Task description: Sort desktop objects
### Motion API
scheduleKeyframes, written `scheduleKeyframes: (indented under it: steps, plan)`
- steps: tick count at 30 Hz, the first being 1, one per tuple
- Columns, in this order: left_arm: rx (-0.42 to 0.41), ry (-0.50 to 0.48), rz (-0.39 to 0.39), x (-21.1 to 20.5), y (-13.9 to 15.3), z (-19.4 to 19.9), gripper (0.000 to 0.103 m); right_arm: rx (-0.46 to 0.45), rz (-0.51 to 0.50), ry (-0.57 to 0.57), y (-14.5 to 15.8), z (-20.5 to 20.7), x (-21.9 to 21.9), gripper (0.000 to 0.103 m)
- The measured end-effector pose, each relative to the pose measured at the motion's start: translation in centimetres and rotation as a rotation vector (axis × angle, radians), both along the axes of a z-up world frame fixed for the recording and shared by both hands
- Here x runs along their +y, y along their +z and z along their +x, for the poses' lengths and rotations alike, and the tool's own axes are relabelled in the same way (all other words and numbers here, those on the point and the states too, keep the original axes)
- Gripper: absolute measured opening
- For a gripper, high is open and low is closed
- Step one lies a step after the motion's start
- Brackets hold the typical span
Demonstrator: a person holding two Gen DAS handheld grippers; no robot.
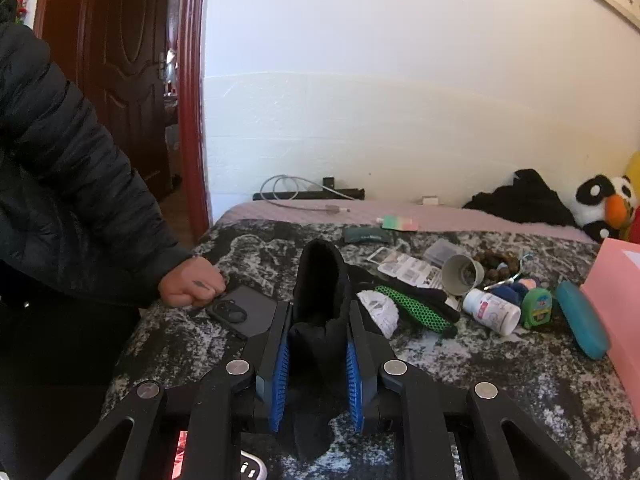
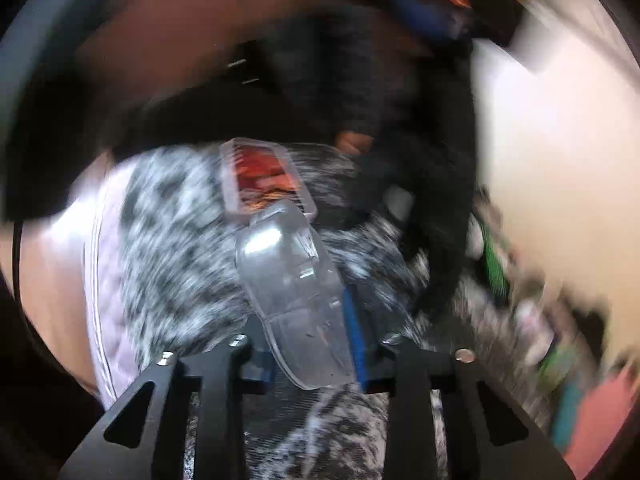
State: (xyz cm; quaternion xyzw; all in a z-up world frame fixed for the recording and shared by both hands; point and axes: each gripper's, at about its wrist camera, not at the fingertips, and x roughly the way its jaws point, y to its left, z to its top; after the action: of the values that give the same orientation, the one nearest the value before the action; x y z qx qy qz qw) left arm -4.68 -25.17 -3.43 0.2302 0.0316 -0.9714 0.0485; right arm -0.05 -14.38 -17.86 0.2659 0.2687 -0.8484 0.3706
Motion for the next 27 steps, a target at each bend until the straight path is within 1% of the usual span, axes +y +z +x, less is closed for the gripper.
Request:
scheduleKeyframes:
  steps: [1, 4, 7, 10, 15, 19, 20, 25, 27]
  plan:
    - [0.001, 0.002, -0.01, 0.0, 0.0, 0.0, 0.019, -0.058, -0.044, -0.038, 0.5, -1.0, 0.6, 0.019]
    - [0.003, -0.008, -0.017, 0.6, 0.2, -0.1, 0.019, -0.225, -0.171, -0.15, 2.1, -4.0, 2.5, 0.019]
    - [0.009, -0.027, -0.03, 1.6, 0.4, -0.2, 0.019, -0.291, -0.243, -0.216, 3.0, -4.9, 5.5, 0.019]
    - [0.019, -0.054, -0.024, 2.8, 0.8, -0.3, 0.019, -0.307, -0.302, -0.259, 4.7, -4.7, 8.0, 0.019]
    - [0.052, -0.12, 0.004, 5.4, 2.2, -0.4, 0.017, -0.247, -0.397, -0.341, 8.9, -3.9, 13.3, 0.019]
    - [0.072, -0.191, -0.006, 9.2, 3.6, -0.6, 0.013, -0.174, -0.465, -0.437, 12.7, -3.6, 18.9, 0.019]
    - [0.084, -0.221, -0.01, 10.6, 4.2, -0.5, 0.01, -0.157, -0.484, -0.467, 13.6, -3.5, 20.6, 0.019]
    - [0.152, -0.397, -0.029, 18.8, 7.9, -0.1, 0.01, -0.059, -0.574, -0.639, 17.7, -2.5, 29.3, 0.019]
    - [0.17, -0.463, -0.058, 23.0, 9.5, -0.4, 0.01, -0.005, -0.583, -0.713, 18.7, -2.3, 32.5, 0.019]
